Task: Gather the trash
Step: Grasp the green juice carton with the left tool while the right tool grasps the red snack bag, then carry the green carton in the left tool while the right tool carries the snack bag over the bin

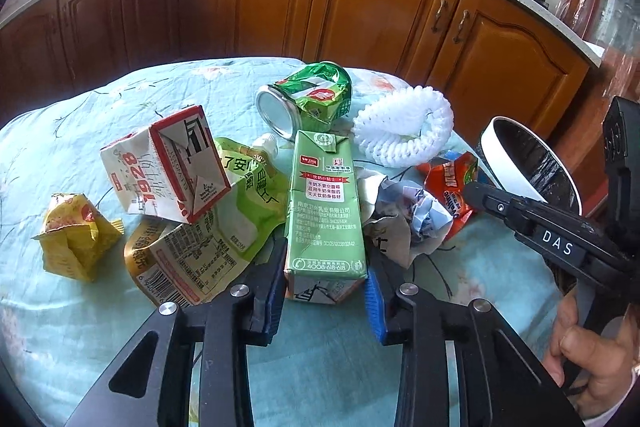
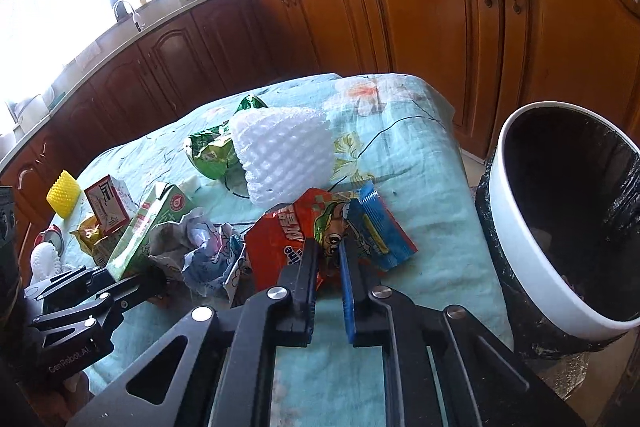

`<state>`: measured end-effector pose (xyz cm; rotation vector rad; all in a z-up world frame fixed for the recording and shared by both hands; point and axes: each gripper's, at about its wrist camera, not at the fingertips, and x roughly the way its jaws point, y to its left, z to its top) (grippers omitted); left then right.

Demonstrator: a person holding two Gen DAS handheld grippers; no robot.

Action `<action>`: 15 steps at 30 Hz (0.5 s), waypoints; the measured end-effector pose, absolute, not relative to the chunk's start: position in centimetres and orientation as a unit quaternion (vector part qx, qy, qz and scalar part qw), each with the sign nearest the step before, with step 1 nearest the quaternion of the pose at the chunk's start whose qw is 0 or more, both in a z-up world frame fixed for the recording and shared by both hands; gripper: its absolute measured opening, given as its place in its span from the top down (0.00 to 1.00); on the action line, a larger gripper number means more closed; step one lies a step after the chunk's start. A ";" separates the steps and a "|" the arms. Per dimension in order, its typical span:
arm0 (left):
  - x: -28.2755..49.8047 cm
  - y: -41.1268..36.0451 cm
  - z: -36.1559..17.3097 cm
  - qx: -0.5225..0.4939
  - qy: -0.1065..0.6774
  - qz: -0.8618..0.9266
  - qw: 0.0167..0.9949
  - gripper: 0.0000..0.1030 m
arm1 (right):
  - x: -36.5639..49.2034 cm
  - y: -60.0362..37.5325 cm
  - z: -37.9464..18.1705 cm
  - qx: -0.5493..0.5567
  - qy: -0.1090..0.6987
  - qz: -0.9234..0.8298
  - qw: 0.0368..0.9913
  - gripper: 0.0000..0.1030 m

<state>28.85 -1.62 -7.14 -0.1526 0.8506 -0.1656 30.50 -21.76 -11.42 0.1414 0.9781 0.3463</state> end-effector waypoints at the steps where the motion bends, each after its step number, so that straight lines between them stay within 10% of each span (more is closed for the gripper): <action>1: 28.6 -1.6 -6.9 -0.075 0.408 -0.080 0.906 0.68 | 30.2 -21.9 -11.2 0.071 0.465 0.165 0.867 0.91; 15: 24.0 -2.0 -3.6 -0.071 0.355 -0.099 0.927 0.69 | 26.6 -24.8 -8.6 0.102 0.440 0.157 0.878 0.92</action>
